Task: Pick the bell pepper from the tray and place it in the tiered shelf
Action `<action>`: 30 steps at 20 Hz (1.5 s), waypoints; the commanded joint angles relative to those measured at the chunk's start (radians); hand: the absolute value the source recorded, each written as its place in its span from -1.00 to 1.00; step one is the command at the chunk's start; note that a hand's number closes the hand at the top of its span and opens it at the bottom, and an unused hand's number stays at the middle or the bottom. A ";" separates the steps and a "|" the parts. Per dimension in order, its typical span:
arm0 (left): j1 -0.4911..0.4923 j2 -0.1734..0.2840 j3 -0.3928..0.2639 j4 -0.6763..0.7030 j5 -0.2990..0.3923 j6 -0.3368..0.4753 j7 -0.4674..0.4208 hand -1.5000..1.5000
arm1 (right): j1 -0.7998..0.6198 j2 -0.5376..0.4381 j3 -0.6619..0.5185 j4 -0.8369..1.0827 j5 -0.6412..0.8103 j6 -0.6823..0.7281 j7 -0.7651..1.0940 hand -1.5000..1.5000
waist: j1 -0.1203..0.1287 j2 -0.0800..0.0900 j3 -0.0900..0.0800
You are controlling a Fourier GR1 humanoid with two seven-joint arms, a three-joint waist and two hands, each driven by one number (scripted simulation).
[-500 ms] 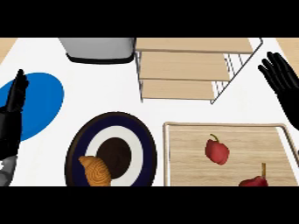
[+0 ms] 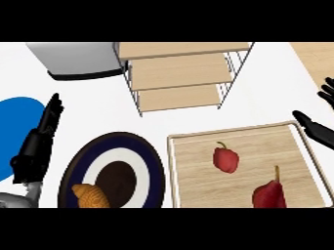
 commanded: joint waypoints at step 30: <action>-0.173 -0.126 -0.073 0.086 0.011 -0.125 0.108 0.00 | 0.819 0.058 0.310 -0.655 1.098 -0.273 0.675 -1.00 | 0.149 0.022 -0.006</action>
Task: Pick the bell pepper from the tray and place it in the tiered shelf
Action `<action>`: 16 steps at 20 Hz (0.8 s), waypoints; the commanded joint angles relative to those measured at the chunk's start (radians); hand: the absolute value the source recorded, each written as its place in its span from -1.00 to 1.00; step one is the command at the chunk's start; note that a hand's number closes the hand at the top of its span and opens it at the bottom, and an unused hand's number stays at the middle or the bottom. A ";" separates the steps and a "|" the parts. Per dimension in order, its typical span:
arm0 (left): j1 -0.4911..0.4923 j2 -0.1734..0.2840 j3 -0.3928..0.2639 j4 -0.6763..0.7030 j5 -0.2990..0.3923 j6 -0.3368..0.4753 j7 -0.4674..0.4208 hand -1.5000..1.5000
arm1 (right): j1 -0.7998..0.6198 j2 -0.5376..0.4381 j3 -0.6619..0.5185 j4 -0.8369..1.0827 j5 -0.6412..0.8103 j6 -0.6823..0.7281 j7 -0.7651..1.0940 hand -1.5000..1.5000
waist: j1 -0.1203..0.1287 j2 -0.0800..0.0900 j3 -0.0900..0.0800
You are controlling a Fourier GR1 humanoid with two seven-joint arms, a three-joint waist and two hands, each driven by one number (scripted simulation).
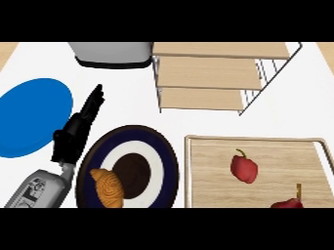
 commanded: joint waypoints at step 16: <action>-0.016 -0.051 0.015 0.075 -0.033 -0.004 -0.027 0.00 | -0.435 0.266 0.337 -0.190 0.728 0.797 0.896 -1.00 | -0.003 -0.013 0.007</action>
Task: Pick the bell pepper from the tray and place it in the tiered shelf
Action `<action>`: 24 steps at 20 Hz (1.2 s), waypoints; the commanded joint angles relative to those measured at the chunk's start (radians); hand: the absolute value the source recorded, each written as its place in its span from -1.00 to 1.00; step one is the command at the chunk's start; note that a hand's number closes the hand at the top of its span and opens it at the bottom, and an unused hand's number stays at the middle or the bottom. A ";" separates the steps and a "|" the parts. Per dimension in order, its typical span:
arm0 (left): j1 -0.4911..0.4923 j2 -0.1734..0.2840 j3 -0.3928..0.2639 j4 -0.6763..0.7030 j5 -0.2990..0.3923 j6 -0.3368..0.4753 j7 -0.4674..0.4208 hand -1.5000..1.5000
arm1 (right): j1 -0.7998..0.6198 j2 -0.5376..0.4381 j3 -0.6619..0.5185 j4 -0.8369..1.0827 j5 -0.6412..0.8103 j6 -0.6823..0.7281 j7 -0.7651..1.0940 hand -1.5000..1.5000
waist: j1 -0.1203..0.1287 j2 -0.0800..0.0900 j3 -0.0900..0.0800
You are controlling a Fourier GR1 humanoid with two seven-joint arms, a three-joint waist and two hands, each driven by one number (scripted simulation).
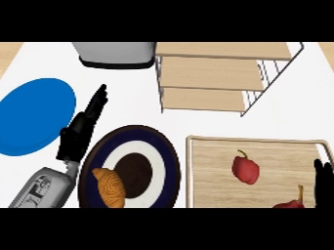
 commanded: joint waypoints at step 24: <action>0.026 -0.032 0.091 0.046 -0.027 -0.069 -0.043 0.00 | -0.325 0.199 0.047 0.294 0.126 0.120 0.266 -1.00 | -0.038 -0.008 0.005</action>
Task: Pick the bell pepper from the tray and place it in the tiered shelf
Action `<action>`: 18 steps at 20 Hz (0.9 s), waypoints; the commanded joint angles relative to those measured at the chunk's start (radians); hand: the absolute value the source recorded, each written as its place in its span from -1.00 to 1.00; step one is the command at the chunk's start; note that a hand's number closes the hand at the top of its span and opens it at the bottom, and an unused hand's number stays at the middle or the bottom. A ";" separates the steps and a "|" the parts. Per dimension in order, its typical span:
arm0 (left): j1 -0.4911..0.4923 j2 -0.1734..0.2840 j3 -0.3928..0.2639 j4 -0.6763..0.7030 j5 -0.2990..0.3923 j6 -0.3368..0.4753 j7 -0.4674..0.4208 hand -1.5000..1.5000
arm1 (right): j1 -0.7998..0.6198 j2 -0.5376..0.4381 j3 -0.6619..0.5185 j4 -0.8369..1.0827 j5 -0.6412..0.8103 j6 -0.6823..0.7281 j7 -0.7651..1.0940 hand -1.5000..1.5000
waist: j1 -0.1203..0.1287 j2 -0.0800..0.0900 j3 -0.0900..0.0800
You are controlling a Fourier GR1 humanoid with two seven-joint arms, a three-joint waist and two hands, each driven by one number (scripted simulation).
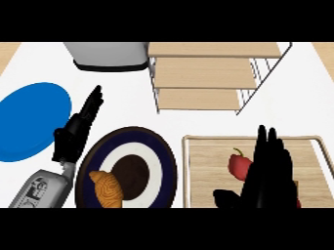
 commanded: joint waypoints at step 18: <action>0.008 -0.048 0.010 -0.051 -0.074 -0.002 0.060 0.00 | -0.027 0.009 -0.036 0.189 -0.025 -0.075 0.180 -1.00 | 0.002 -0.001 0.001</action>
